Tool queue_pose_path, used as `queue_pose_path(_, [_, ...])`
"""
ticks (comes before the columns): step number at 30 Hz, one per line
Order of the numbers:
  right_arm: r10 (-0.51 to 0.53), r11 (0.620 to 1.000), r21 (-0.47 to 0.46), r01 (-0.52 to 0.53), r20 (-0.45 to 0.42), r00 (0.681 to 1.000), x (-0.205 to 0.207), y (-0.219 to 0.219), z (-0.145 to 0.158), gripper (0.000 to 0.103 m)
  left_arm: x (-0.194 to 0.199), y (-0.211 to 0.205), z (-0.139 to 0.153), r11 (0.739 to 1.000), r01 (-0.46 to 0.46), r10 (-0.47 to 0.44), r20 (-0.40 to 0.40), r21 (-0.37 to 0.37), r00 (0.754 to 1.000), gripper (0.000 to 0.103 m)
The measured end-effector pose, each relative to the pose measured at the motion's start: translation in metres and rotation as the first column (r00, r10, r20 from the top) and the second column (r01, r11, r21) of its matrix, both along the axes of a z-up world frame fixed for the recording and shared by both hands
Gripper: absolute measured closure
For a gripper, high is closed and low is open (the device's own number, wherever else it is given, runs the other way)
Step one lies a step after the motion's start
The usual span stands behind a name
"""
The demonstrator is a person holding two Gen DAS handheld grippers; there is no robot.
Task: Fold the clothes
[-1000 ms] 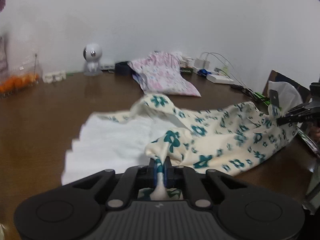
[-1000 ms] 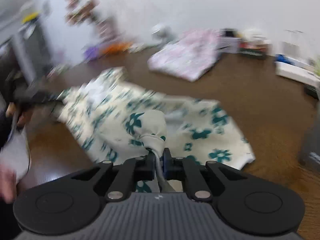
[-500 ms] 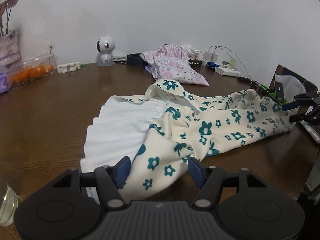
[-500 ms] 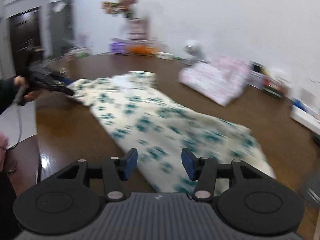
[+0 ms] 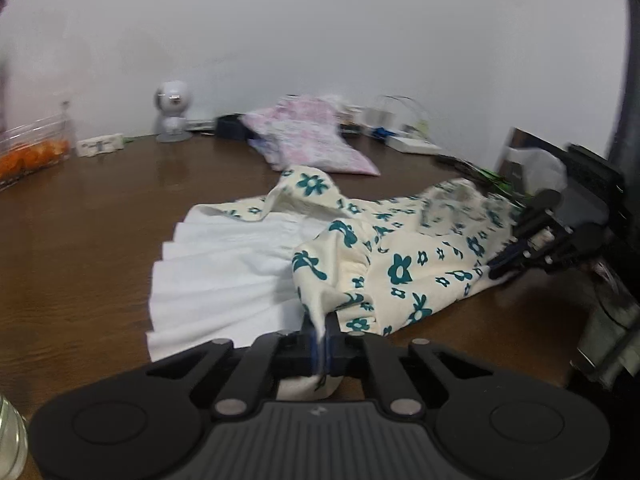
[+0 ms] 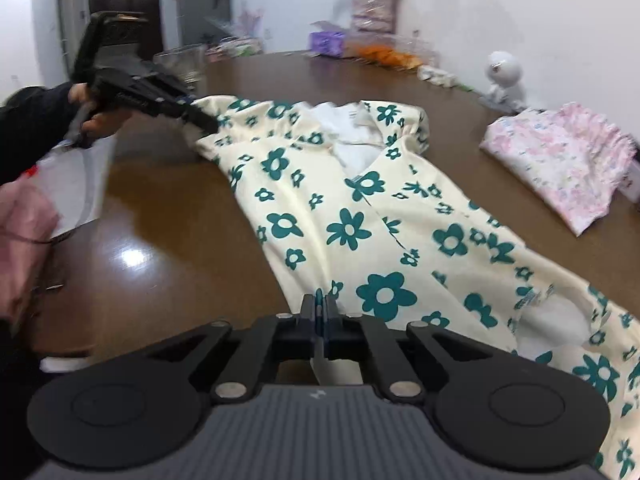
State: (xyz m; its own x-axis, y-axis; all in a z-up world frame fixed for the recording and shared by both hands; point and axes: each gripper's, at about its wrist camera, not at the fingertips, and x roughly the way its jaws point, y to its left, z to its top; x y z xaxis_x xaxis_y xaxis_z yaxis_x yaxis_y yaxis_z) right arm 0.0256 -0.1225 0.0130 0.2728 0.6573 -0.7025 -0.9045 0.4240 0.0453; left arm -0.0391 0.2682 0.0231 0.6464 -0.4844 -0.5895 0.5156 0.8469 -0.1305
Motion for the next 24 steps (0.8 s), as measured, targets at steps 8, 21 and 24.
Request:
queue_pose_path(8, [0.010,1.000,0.012,-0.011,0.078,0.997,-0.031,-0.012,0.018,0.071,-0.017,0.006,-0.007,0.997,-0.076,0.077,-0.053,0.016,0.996,0.079])
queue_pose_path(21, [-0.536,0.843,0.010,0.537,0.073,0.841,0.076,-0.103,0.069,0.055,0.135,-0.059,0.067,0.935,-0.349,0.341,-0.114,-0.061,0.933,0.033])
queue_pose_path(24, [-0.594,0.802,-0.061,0.594,0.024,0.804,0.111,-0.113,0.063,0.055,0.183,-0.079,0.056,0.950,-0.310,0.297,-0.201,-0.035,0.933,0.033])
